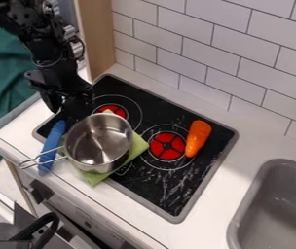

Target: Move the blue spoon on the right burner

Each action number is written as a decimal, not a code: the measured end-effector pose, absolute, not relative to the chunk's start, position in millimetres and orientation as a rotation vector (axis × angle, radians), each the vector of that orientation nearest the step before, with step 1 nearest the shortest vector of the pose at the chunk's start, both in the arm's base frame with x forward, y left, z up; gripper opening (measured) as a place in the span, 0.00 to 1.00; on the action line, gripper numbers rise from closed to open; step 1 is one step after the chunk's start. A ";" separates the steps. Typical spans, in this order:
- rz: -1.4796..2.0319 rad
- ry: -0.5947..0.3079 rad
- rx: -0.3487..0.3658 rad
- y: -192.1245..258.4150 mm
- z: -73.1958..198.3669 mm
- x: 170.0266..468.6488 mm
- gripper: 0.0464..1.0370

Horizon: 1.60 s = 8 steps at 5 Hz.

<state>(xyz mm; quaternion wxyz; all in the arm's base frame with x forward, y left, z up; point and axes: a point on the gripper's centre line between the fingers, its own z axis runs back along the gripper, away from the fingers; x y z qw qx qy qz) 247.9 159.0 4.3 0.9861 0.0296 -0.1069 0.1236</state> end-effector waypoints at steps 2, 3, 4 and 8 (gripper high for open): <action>0.123 -0.329 0.084 165.9 14.7 271.9 0.49; 0.129 -0.354 0.092 174.7 25.2 286.6 0.49; 0.136 -0.356 0.093 172.4 34.0 298.5 0.49; 0.041 -0.564 0.079 115.7 121.2 324.4 0.49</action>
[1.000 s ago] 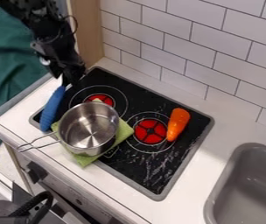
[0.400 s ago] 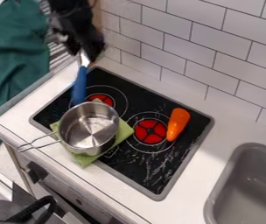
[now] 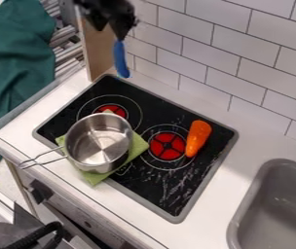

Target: Move the blue spoon on the right burner

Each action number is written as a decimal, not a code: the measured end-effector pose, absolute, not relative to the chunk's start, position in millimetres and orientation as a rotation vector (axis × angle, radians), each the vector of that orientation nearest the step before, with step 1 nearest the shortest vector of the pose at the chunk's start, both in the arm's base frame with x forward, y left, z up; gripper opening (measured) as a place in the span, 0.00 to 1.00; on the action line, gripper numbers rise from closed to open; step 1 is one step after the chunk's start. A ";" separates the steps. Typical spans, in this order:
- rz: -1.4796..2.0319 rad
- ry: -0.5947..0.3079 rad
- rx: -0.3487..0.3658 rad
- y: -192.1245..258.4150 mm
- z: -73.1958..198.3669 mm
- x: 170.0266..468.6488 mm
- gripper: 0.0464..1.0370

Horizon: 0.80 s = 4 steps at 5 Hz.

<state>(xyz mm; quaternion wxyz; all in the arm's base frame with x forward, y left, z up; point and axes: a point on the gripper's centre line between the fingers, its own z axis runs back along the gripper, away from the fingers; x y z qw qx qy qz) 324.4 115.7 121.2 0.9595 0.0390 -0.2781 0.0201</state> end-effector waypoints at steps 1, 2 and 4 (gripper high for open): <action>0.013 -0.584 0.081 88.9 138.0 314.0 0.49; 0.006 -0.578 0.077 66.5 144.4 295.4 0.49; 0.015 -0.518 0.052 32.5 131.5 240.3 0.49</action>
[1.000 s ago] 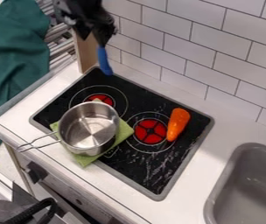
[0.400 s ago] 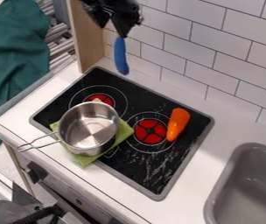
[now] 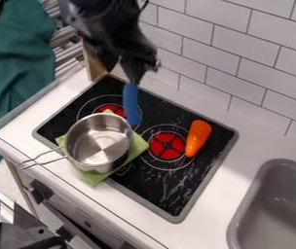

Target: Move the blue spoon on the right burner

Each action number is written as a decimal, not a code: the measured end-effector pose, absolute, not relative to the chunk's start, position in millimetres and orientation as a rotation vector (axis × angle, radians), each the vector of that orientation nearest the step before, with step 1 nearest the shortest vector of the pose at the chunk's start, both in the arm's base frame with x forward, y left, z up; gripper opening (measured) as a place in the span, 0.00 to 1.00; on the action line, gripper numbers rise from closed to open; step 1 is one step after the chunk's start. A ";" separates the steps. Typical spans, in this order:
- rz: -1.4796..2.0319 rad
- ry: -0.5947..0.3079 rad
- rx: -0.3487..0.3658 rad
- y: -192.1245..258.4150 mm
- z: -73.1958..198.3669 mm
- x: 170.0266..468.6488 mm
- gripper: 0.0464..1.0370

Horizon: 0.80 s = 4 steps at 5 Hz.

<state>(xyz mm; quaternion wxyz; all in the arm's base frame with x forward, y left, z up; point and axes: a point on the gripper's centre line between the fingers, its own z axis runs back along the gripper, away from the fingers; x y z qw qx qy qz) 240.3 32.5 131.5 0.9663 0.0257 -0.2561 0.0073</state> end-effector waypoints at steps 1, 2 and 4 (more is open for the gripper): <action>-0.001 -0.493 0.052 19.0 123.4 219.7 0.49; -0.034 -0.474 0.055 0.9 118.7 211.8 0.49; -0.044 -0.441 0.060 -26.2 113.4 204.8 0.49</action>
